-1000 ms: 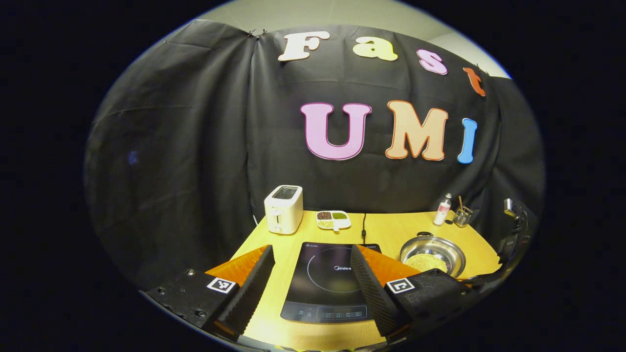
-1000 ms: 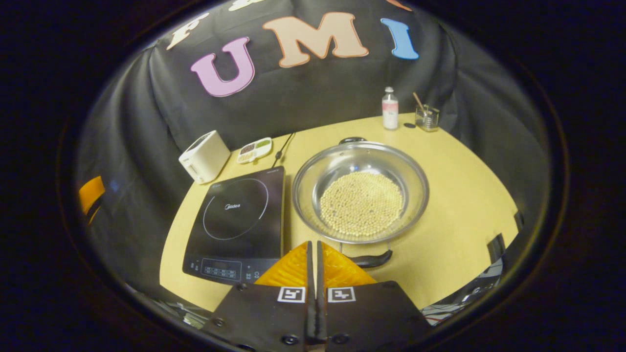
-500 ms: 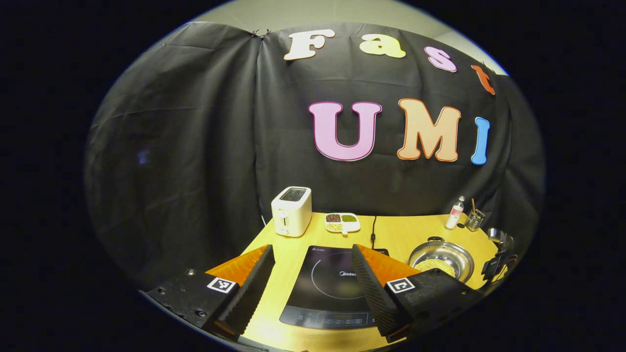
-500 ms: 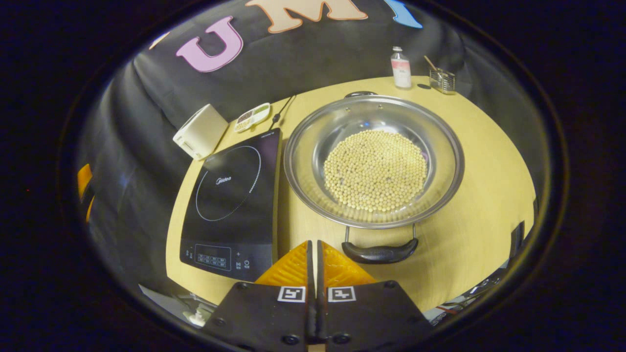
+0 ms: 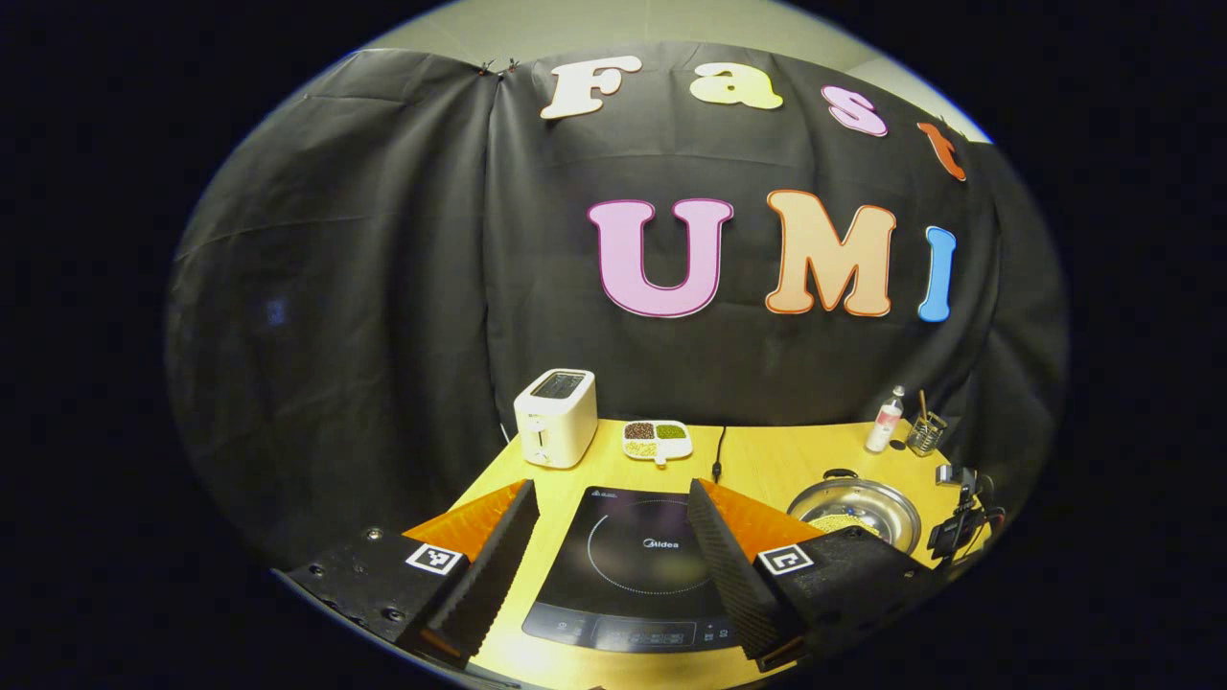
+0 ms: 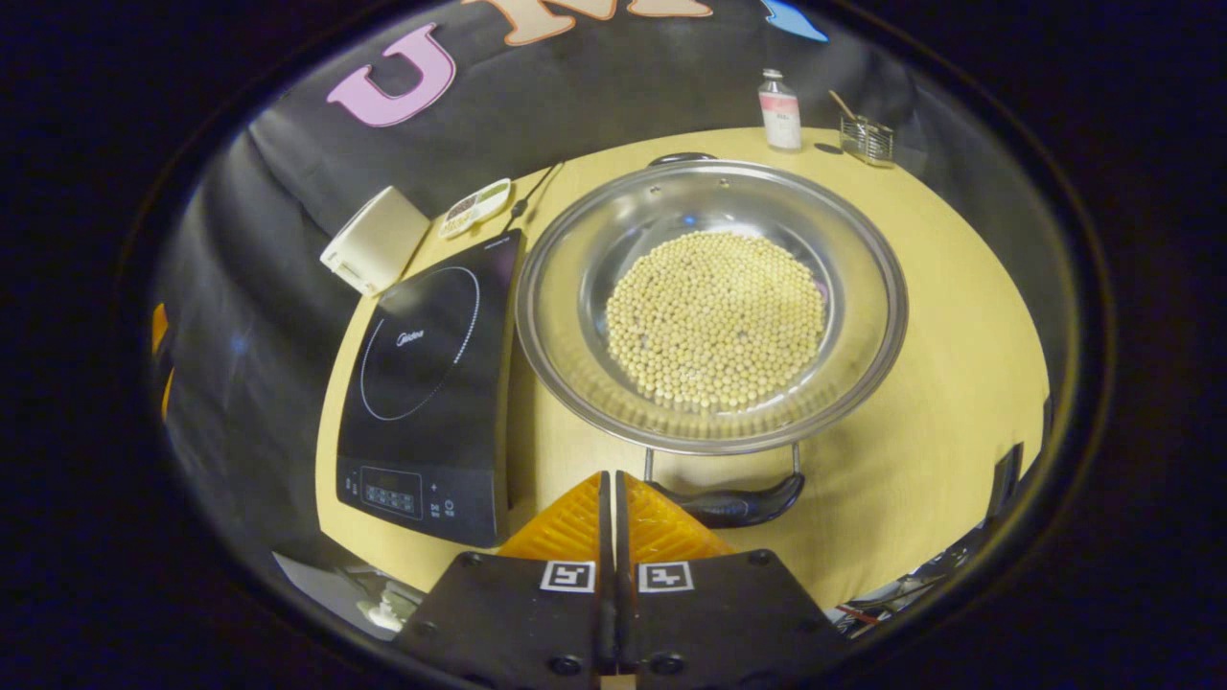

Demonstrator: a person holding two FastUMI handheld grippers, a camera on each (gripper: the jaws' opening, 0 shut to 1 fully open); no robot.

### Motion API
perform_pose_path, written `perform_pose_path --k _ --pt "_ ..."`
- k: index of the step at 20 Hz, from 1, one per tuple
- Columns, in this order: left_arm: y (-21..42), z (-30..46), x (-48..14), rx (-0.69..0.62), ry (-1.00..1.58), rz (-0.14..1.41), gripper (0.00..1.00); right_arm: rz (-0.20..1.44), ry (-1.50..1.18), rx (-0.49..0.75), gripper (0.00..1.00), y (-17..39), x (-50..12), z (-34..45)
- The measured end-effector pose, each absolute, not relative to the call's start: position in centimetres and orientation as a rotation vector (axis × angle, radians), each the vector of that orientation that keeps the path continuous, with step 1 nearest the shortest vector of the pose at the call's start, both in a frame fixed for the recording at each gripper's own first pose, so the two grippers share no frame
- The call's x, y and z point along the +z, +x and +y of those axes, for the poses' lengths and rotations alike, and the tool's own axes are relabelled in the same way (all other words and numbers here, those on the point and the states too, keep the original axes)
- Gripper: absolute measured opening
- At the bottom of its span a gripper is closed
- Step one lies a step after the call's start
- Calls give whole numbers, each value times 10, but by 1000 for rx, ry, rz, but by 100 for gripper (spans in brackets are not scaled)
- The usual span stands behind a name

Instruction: First push the handle of the pot to place it horizontally, then grasp the pot with both hands and set it on the induction cooktop.

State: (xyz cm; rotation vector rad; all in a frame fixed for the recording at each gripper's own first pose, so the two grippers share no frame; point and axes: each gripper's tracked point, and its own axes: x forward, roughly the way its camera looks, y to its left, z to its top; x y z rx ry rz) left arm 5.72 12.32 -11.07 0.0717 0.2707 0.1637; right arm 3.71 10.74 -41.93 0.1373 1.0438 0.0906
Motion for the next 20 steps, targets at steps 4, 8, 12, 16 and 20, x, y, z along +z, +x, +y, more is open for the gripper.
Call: perform_pose_path --k 4,8,12,16,20 --pt "62 112 -111 157 68 269 96 1043 133 14 0 44 -419 72" --pt "66 100 -113 151 63 273 96 1051 157 -71 2 52 -423 35" --pt "71 89 -112 144 66 272 96 1043 159 -146 0 61 -423 -3" --pt "72 82 -111 141 76 276 96 1028 171 -192 0 72 -420 -30" --pt "74 77 -112 142 81 280 96 1025 180 -215 0 80 -419 -45"
